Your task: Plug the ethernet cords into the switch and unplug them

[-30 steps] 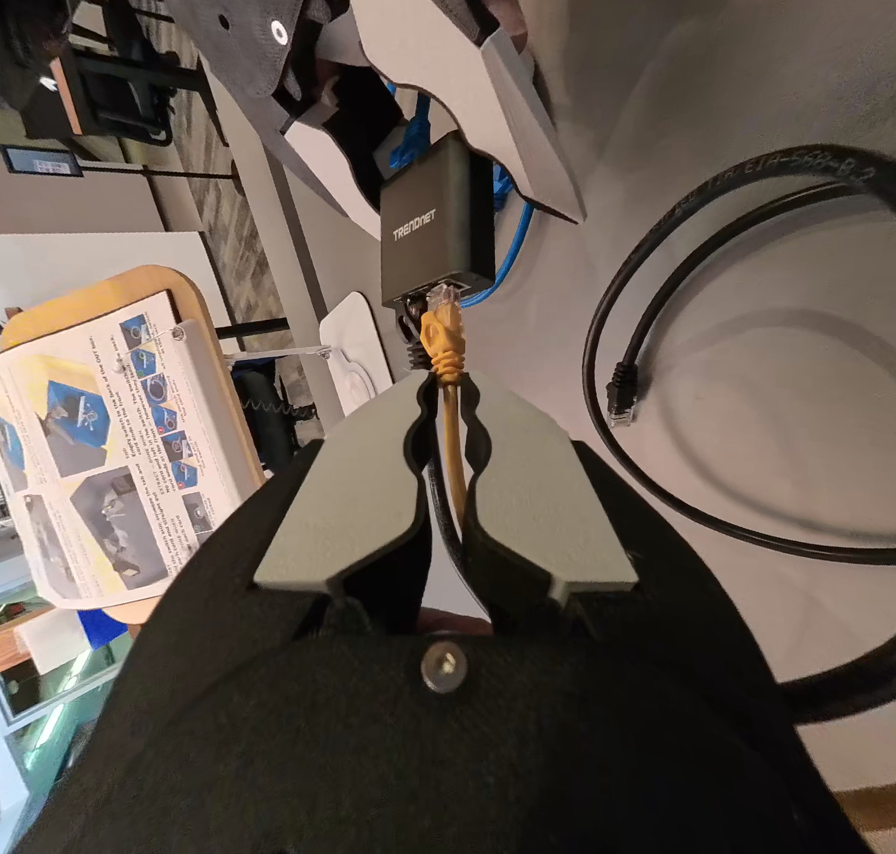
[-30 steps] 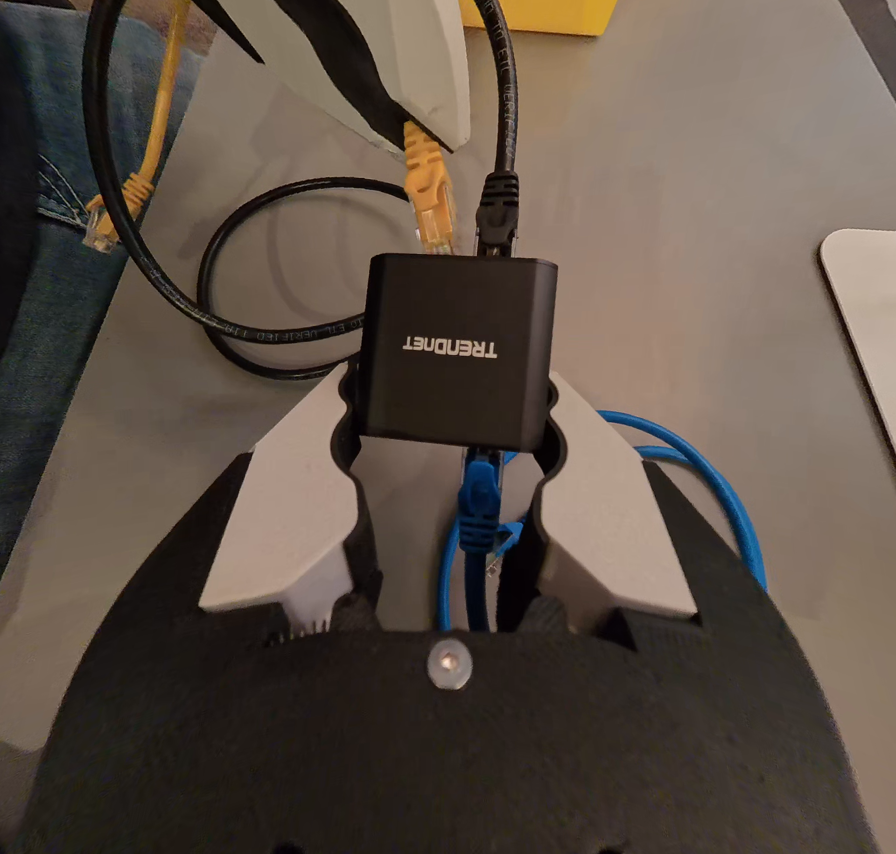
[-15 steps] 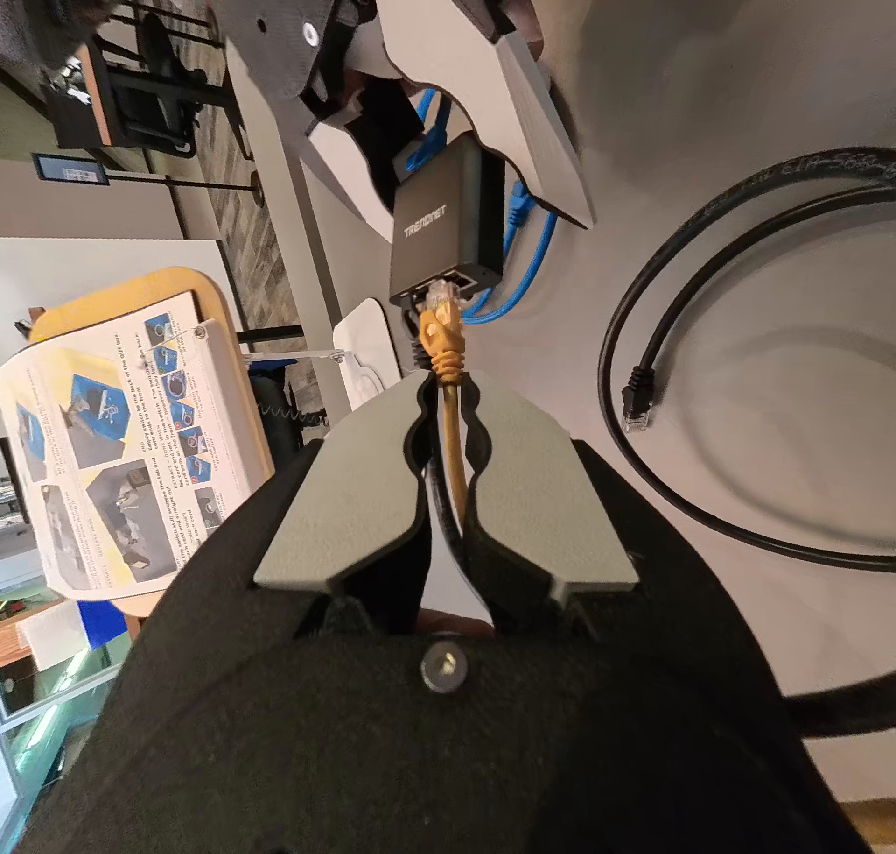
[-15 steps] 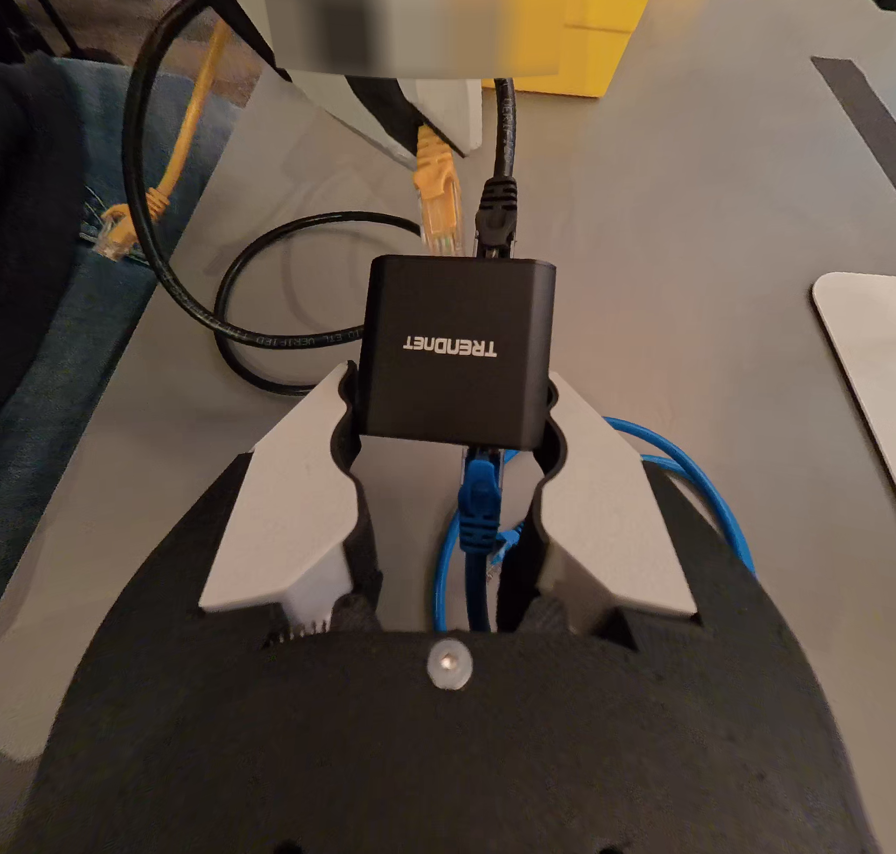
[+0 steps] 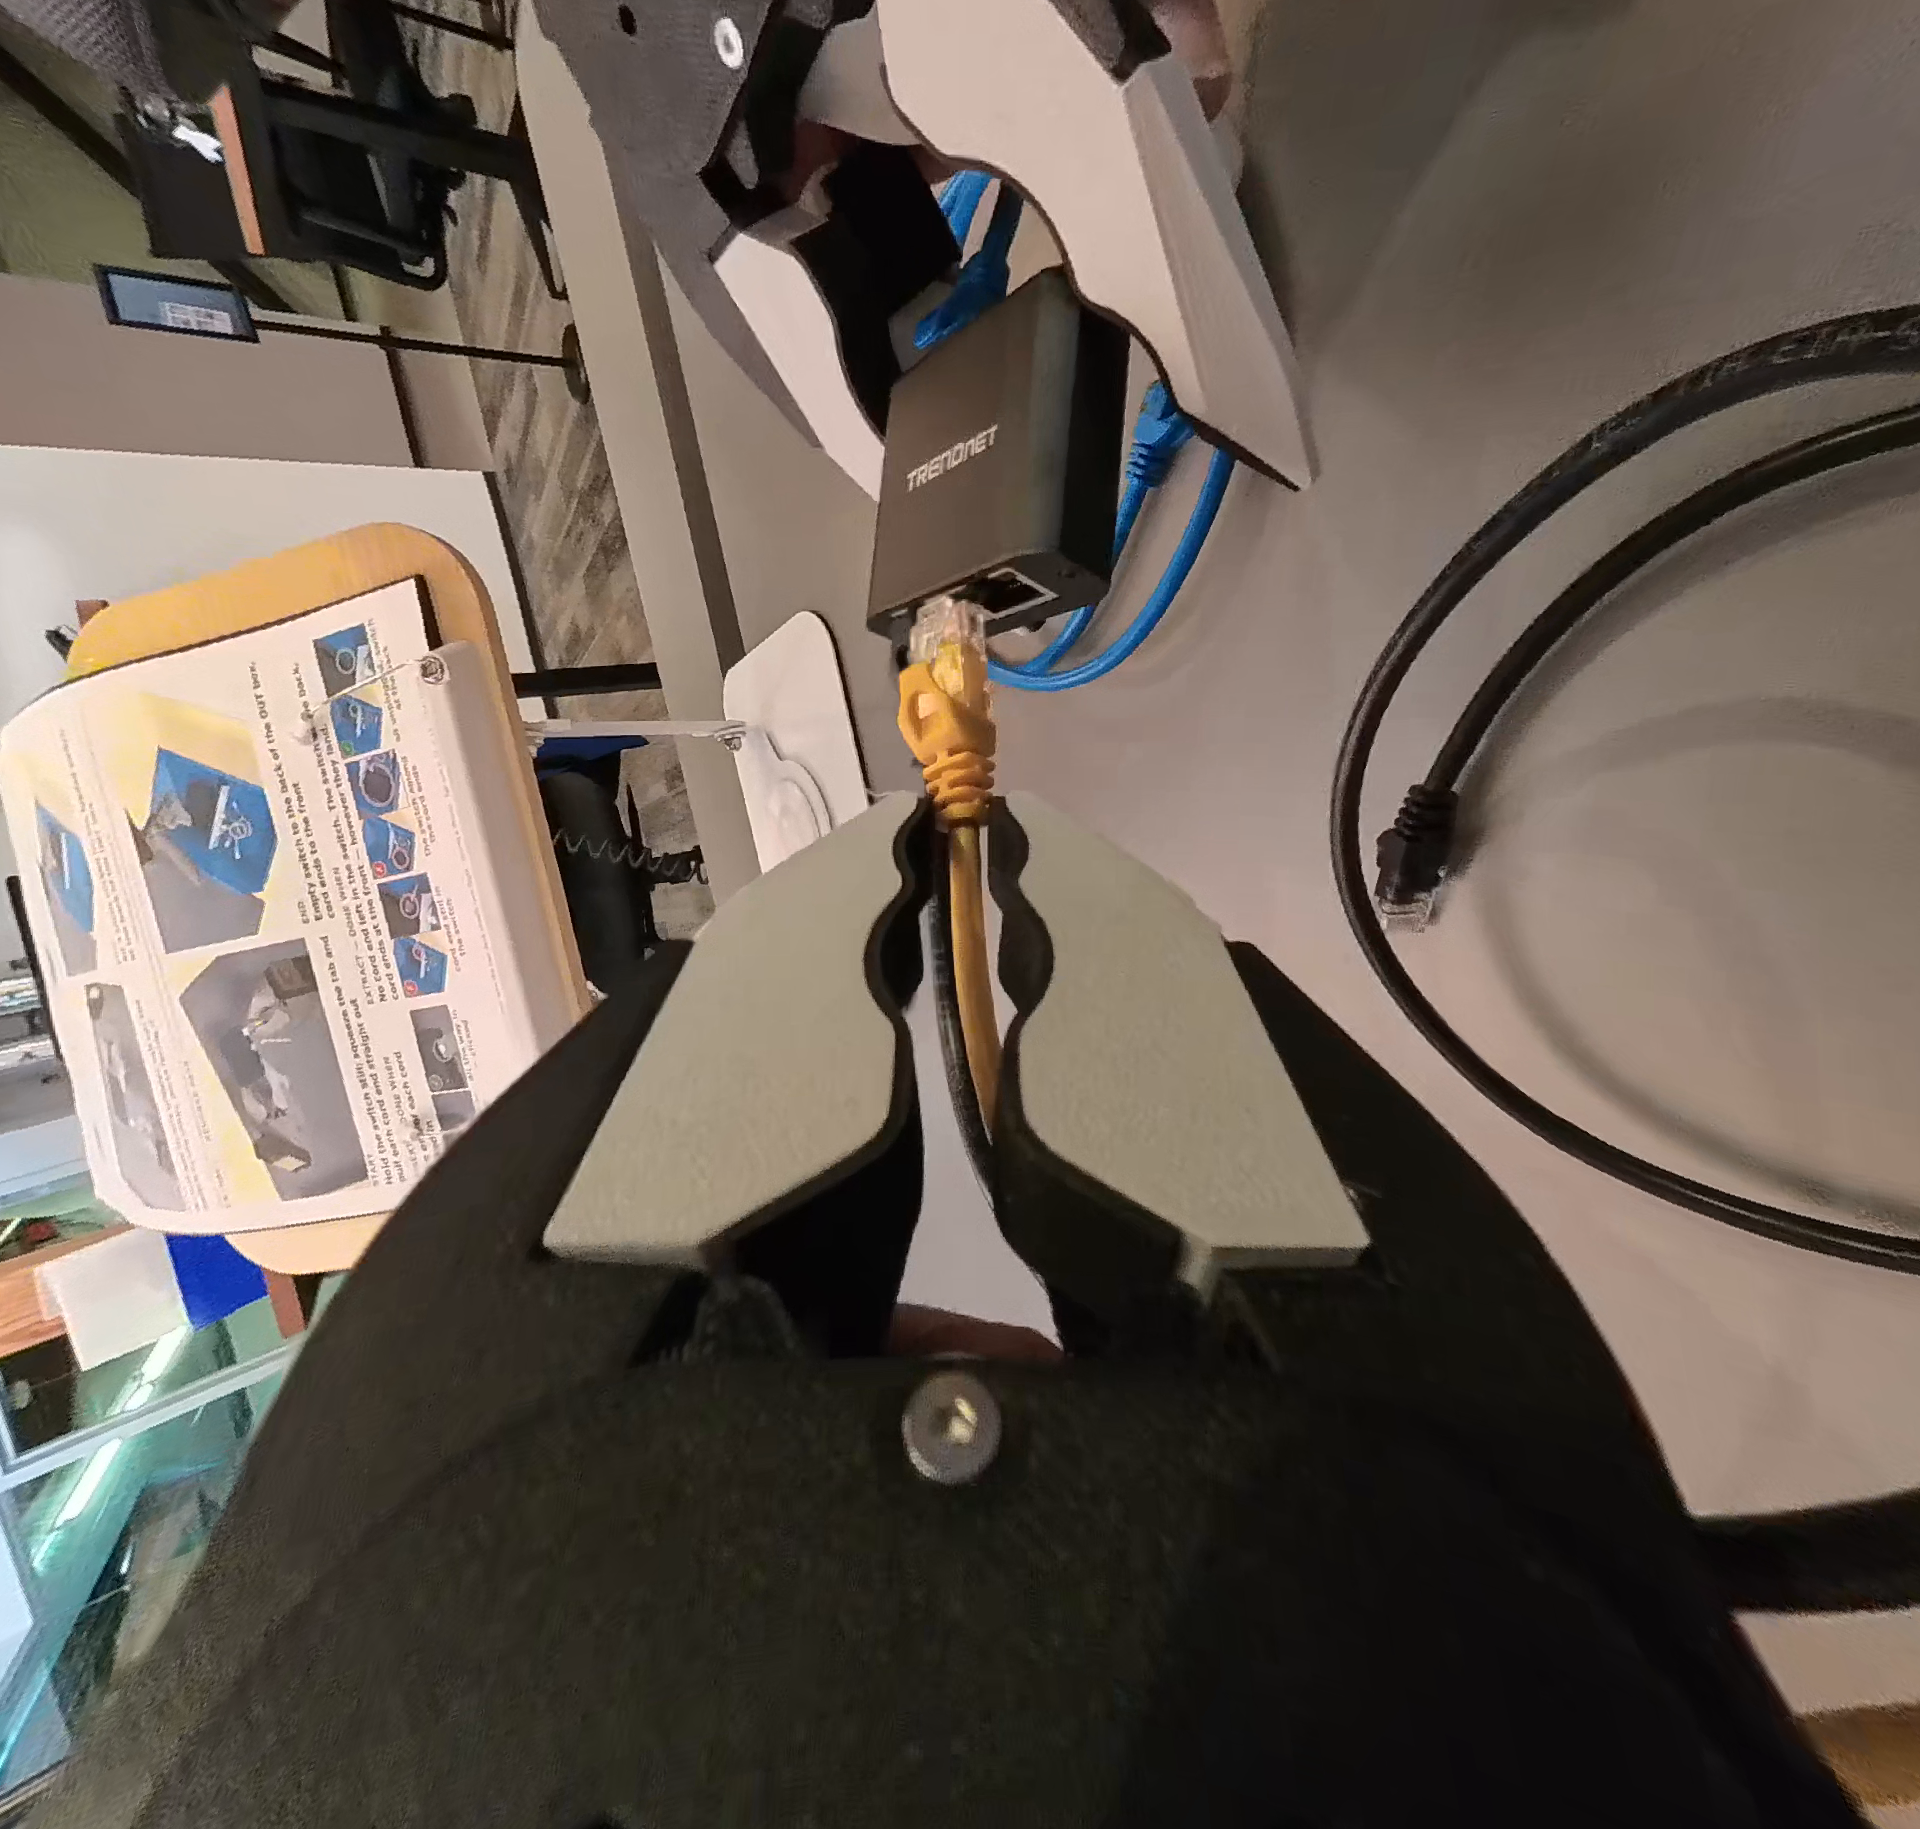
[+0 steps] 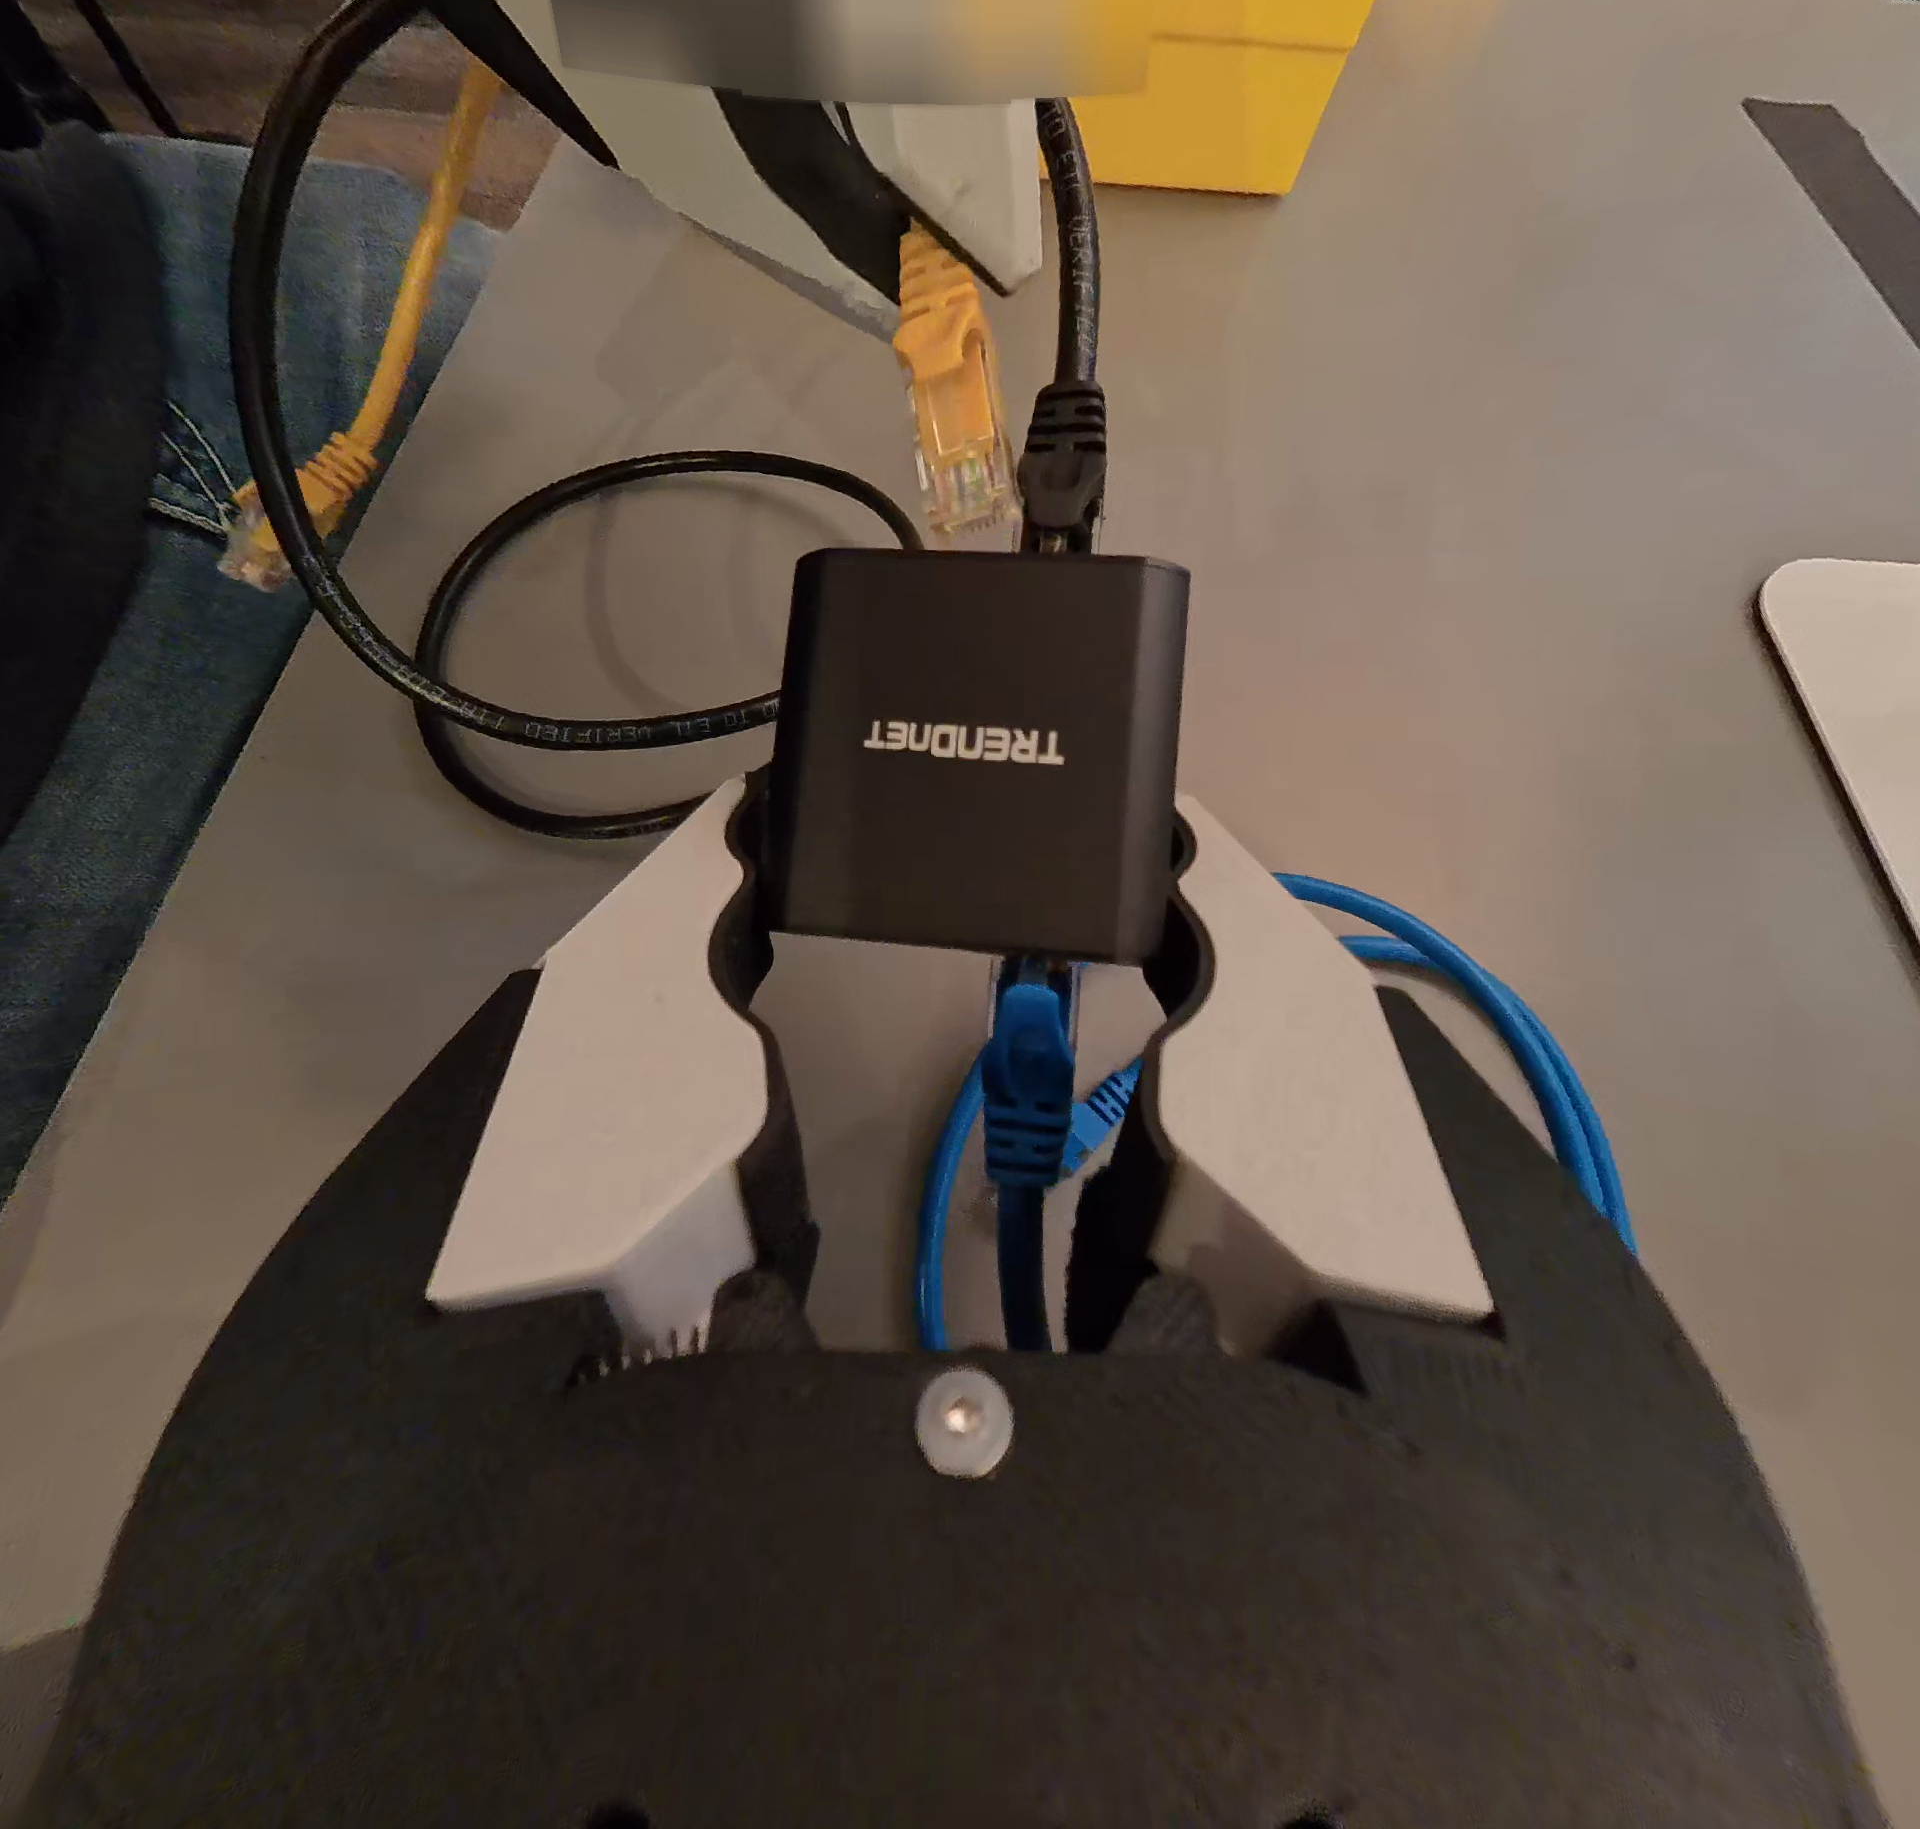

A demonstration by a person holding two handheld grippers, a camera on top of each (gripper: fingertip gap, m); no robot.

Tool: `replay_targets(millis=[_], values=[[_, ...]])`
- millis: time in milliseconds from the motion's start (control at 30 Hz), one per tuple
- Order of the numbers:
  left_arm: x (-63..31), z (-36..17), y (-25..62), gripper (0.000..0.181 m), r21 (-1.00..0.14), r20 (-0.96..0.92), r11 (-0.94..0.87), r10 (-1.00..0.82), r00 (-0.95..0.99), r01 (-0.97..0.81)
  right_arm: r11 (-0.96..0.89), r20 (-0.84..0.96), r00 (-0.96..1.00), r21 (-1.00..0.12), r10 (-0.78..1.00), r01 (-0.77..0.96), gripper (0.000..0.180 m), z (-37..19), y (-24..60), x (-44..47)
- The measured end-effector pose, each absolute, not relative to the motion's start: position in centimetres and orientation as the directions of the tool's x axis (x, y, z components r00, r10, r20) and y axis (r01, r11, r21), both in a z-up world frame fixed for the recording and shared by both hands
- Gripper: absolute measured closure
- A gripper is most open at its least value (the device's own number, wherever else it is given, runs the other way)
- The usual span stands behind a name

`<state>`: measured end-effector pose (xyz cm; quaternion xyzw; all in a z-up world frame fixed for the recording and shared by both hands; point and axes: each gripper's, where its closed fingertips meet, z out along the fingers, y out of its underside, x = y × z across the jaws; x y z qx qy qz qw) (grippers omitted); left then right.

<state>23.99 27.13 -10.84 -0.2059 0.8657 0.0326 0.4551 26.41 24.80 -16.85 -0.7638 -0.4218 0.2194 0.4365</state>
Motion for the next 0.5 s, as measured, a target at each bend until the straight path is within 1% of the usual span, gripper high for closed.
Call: replay_targets(millis=[133,233,367,500], values=[[24.08,-10.99,27.81,0.171,-0.13,-0.814,0.901,-0.335,-0.475,-0.414,-0.282,0.034,0.567,-0.842,0.823,0.46,0.11,-17.36,25.07,26.96],[24.1,-10.94,28.08,0.171,-0.152,-0.815,0.89,-0.359,-0.455,-0.43,-0.288,0.03,0.571,-0.841,0.82,0.459,0.109,-17.62,25.18,27.19],[24.1,-10.67,27.96,0.171,-0.168,-0.82,0.888,-0.367,-0.44,-0.428,-0.282,0.037,0.572,-0.843,0.819,0.458,0.109,-17.69,25.3,27.28],[23.85,-10.92,27.58,0.171,-0.16,-0.815,0.896,-0.357,-0.457,-0.414,-0.273,0.035,0.564,-0.849,0.825,0.452,0.109,-17.57,25.22,27.21]])
